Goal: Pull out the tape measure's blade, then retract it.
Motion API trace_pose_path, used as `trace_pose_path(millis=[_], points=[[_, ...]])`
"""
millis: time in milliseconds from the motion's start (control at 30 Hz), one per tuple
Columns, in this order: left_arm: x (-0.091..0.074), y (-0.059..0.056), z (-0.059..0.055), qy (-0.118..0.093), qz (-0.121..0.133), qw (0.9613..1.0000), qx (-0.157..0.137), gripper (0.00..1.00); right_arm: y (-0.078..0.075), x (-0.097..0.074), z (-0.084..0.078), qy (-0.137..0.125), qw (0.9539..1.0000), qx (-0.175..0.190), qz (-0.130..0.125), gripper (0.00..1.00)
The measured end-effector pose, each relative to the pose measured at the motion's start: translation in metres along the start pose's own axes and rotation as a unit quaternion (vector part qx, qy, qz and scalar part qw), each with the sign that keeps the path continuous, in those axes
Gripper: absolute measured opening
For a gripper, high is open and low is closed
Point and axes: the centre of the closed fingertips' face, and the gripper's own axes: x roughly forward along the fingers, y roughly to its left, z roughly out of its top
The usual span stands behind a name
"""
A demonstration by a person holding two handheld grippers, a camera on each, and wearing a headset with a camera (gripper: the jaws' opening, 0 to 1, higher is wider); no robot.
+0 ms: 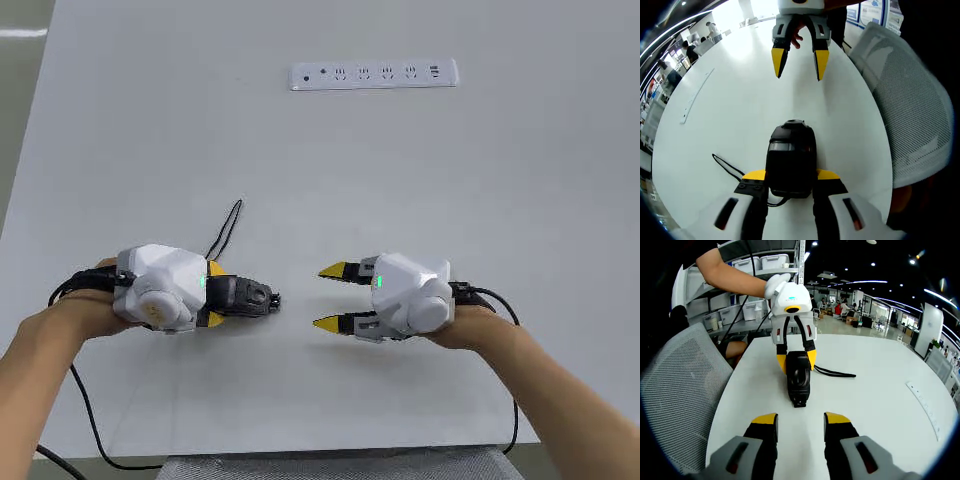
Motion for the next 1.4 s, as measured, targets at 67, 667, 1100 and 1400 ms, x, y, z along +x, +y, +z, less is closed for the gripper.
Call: trace_pose_path(millis=[67,667,1100,1400], points=[[0.0,0.0,0.0,-0.003,-0.001,1.0,-0.003,0.3,0.0,0.005,0.001,-0.001,1.0,0.001,0.002,0.35],[0.001,0.0,0.0,0.003,-0.001,0.9999,-0.016,0.29,0.003,0.045,0.0,0.0,0.9996,0.002,0.027,0.27],[0.001,0.002,0.002,-0.019,0.0,0.9994,-0.028,0.28,0.002,0.062,-0.003,0.003,0.9991,-0.005,0.041,0.18],[0.002,0.003,0.002,-0.028,0.003,0.999,-0.035,0.28,0.0,0.07,-0.004,0.001,0.9989,-0.006,0.046,0.15]])
